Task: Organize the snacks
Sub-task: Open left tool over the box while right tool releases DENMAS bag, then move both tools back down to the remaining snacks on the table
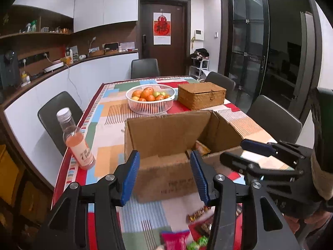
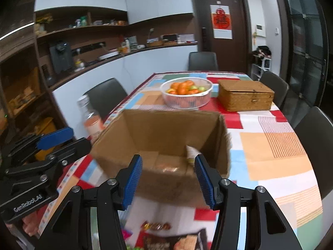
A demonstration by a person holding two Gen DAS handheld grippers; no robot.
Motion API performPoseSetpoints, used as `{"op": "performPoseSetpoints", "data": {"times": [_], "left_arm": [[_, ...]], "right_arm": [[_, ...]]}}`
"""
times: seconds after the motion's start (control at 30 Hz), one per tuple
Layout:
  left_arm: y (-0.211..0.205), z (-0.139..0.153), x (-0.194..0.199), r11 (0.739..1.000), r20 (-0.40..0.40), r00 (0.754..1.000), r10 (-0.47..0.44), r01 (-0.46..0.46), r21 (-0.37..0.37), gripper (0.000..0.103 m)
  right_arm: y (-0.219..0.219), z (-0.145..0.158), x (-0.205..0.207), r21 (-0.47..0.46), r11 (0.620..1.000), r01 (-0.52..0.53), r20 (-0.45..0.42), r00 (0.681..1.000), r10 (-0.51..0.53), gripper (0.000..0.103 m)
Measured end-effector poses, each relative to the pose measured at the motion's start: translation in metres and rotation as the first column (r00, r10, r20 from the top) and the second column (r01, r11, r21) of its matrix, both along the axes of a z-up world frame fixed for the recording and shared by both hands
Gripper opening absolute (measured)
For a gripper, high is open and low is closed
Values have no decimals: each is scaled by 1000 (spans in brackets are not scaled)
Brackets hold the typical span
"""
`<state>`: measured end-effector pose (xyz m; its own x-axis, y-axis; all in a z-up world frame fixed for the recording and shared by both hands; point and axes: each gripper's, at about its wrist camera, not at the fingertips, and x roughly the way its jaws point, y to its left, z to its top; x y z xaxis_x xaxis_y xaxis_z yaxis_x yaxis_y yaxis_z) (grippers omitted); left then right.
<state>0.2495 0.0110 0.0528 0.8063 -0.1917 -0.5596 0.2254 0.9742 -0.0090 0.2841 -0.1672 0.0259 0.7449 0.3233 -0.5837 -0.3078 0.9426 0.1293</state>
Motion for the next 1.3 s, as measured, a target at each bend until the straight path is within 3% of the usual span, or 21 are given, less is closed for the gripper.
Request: {"op": "performPoseSetpoints", "data": {"times": [0.43,0.7,0.97,1.3], "left_arm": [[15,-25,-67,999,-47,999,-2,4,53,50],[22,-57,-90,998,-144,989,-11,19,51,50],[24,-98,-105,1000,-290,957,-10,12,5,50],[17,-140,-113,999,-402,915,-22,35,27,50]], "right_arm": [[22,-21,-61,-32,994,-108,-57,993,106,54],[29,-48,-82,-62,986,-155,-144,979,145,54],[36,-79,-93,-112,969,-219,-239,953,187,54],[35,-113,-93,-166,954,-251,-324,927,188,53]]}}
